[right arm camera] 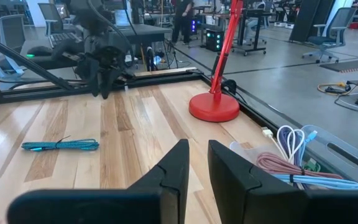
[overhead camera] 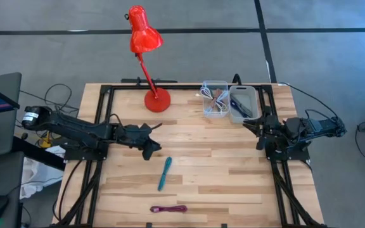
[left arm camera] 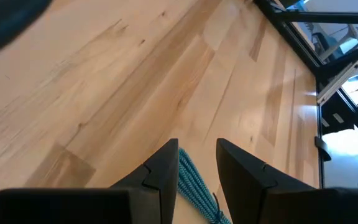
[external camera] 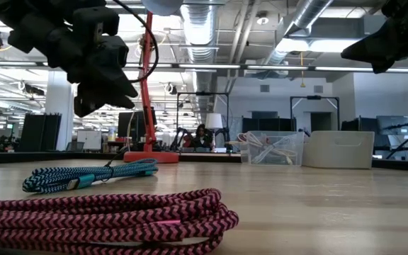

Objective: Pick & Place USB Port
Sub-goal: Put the black and blue charger cable into the gray bin

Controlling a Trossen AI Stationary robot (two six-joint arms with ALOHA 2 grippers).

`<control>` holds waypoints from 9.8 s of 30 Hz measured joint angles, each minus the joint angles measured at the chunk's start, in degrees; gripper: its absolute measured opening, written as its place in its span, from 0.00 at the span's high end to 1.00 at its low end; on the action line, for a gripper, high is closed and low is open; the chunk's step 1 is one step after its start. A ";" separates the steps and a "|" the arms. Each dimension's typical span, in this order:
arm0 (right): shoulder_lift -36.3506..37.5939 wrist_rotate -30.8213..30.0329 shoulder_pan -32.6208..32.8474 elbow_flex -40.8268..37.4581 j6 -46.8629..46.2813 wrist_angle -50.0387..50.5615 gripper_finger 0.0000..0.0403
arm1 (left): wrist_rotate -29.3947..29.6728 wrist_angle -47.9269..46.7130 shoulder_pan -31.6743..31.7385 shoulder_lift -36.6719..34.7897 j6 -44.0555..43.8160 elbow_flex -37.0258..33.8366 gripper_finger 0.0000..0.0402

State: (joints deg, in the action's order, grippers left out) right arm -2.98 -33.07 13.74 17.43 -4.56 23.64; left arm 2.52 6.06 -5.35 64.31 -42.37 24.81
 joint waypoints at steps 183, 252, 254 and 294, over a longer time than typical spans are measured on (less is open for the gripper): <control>-49.92 16.03 -13.23 0.02 3.48 -58.07 0.68 | -12.09 27.94 12.46 23.45 40.55 26.92 0.99; -66.33 36.11 -27.91 -1.13 6.34 -79.19 0.99 | -3.79 24.12 14.23 -4.38 43.51 3.38 0.99; -63.25 35.65 -29.97 -4.18 6.19 -79.00 0.99 | -3.54 25.41 14.06 -7.91 43.43 0.20 0.99; -30.73 15.20 -61.69 -8.31 3.12 -30.37 0.99 | -1.44 29.38 6.96 -17.90 41.90 -13.80 0.99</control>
State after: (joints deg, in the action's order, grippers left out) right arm -33.71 -17.87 -47.95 9.13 -1.44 -6.74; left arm 1.08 35.44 1.61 46.41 -0.47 11.00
